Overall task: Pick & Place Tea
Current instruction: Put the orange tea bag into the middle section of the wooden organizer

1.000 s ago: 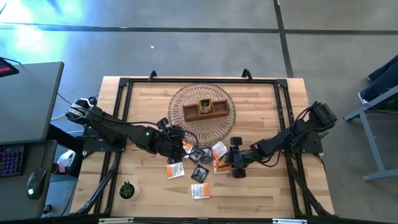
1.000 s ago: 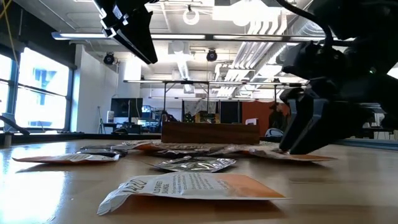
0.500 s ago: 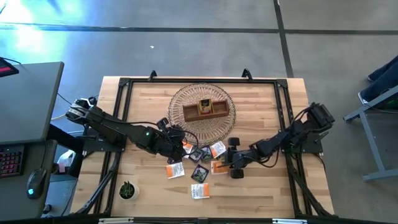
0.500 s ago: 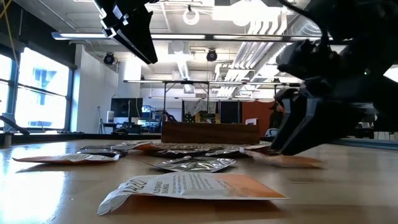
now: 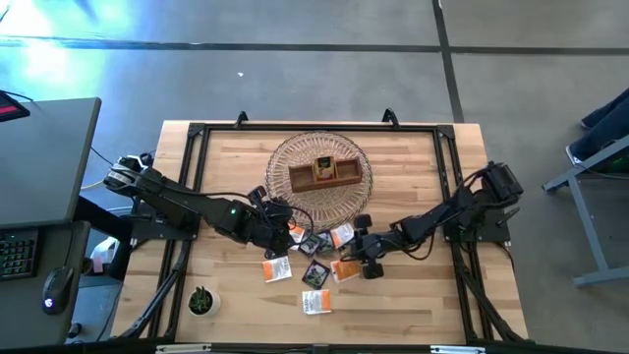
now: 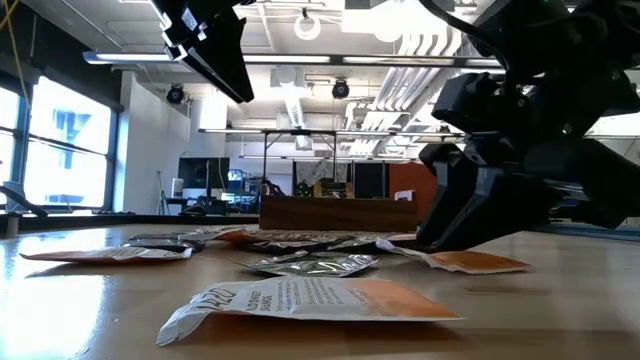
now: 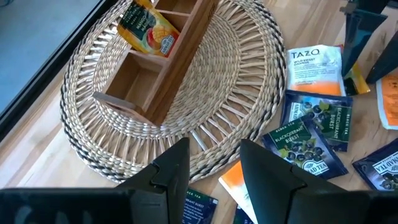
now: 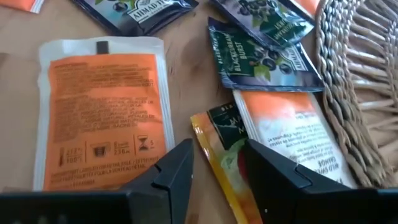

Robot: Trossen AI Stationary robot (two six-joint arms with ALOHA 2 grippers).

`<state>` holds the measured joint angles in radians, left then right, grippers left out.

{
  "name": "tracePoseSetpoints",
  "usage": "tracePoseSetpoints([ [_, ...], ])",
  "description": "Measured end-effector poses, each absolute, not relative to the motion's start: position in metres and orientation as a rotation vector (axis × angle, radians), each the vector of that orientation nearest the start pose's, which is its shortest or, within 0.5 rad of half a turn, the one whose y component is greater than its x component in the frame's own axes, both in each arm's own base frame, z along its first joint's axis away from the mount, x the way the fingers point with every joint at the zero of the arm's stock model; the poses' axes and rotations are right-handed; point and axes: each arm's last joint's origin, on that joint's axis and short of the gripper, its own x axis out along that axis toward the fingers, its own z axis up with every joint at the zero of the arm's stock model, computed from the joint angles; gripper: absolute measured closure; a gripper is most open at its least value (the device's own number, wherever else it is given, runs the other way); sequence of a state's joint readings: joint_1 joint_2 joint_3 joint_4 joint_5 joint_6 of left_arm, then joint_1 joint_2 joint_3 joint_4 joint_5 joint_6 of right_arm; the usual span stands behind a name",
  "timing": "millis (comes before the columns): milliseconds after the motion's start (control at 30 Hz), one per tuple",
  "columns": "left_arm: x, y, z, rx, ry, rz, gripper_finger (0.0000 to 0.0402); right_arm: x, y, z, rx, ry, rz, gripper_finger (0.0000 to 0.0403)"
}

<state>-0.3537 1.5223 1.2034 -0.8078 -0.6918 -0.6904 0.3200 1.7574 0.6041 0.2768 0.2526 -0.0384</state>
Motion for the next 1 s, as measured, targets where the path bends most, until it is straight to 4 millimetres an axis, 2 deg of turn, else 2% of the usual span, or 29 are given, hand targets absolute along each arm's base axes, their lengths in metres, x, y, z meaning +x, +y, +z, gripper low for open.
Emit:
tracePoseSetpoints([
  [200,0.285,-0.086,0.266,-0.076,0.806,0.612,0.0262,0.274,0.078,0.087,-0.268,0.86,0.096,0.029],
  [467,0.285,-0.086,0.266,-0.076,0.807,0.613,0.0262,0.274,0.076,0.085,-0.198,0.87,0.133,0.0392],
  [567,0.285,-0.086,0.266,-0.076,0.807,0.613,0.0262,0.275,0.076,0.086,-0.181,0.845,0.146,0.0393],
  [1000,0.287,-0.087,0.266,-0.105,0.812,0.584,0.0262,0.274,0.092,0.118,-0.147,0.685,0.226,0.0401],
])
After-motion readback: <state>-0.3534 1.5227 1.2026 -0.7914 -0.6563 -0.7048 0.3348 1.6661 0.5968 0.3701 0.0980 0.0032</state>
